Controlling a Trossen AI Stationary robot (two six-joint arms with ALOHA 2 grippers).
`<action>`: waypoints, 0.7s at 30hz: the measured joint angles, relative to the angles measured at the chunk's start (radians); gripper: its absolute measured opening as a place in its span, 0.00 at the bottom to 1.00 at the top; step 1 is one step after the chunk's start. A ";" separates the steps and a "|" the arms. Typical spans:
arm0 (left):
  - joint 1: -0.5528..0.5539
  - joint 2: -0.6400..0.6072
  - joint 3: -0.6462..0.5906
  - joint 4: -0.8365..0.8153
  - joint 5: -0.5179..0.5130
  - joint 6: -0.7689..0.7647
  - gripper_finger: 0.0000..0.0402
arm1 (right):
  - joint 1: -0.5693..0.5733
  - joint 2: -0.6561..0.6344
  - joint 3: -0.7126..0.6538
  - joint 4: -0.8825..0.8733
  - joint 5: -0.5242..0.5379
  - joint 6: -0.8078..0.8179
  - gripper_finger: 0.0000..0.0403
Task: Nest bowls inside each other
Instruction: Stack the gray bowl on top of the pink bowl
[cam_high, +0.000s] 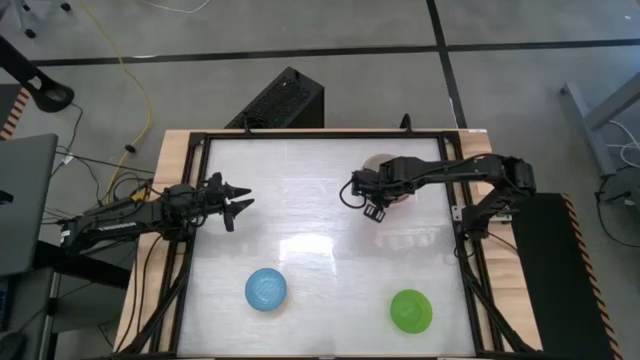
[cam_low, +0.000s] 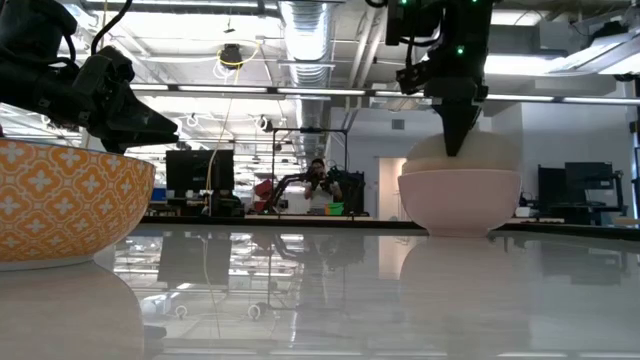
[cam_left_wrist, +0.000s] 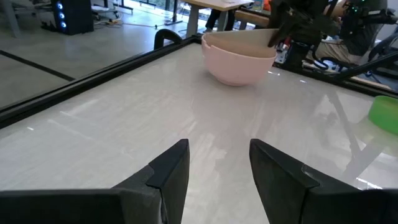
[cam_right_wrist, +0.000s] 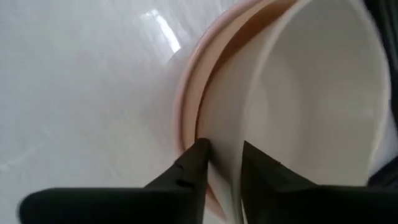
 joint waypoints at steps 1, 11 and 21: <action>0.000 0.000 0.000 0.000 0.000 -0.003 0.39 | 0.000 0.000 0.000 0.000 0.013 0.000 0.26; 0.000 0.000 0.000 0.000 0.000 -0.021 0.39 | 0.000 0.000 0.128 -0.062 0.044 0.000 0.46; 0.000 0.000 0.000 0.000 0.000 -0.022 0.39 | 0.004 0.000 0.189 -0.017 0.044 0.071 0.44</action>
